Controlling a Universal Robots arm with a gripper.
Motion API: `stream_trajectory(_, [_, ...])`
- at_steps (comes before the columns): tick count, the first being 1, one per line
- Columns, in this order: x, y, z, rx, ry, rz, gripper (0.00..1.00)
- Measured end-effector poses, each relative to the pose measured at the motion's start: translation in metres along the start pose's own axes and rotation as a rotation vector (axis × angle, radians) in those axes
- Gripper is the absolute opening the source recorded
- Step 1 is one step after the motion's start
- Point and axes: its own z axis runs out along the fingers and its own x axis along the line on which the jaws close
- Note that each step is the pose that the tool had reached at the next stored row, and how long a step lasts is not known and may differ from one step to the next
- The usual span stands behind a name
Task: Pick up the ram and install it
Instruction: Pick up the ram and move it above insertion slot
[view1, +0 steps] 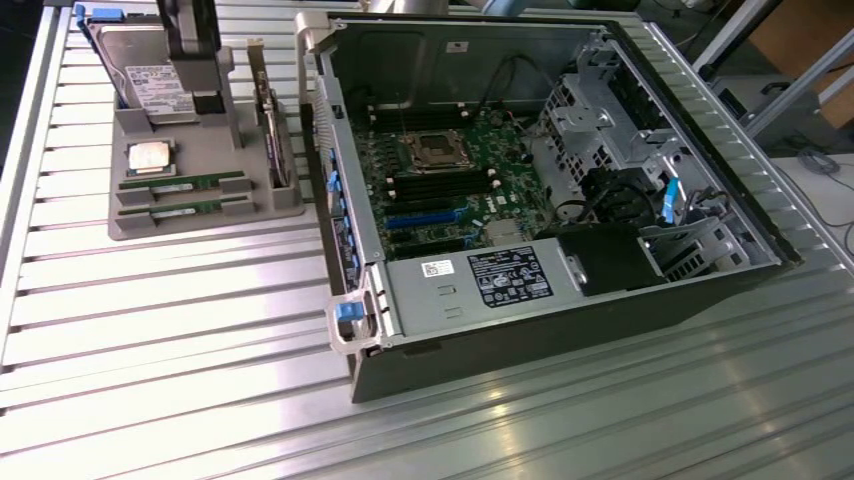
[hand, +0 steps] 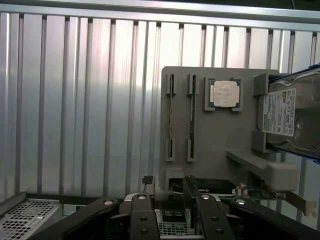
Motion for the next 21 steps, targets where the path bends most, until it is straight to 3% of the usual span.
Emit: stream_trajectory(21, [0.0002,-0.0003,0.0086,0.0000,0.0000,0.000,0.36])
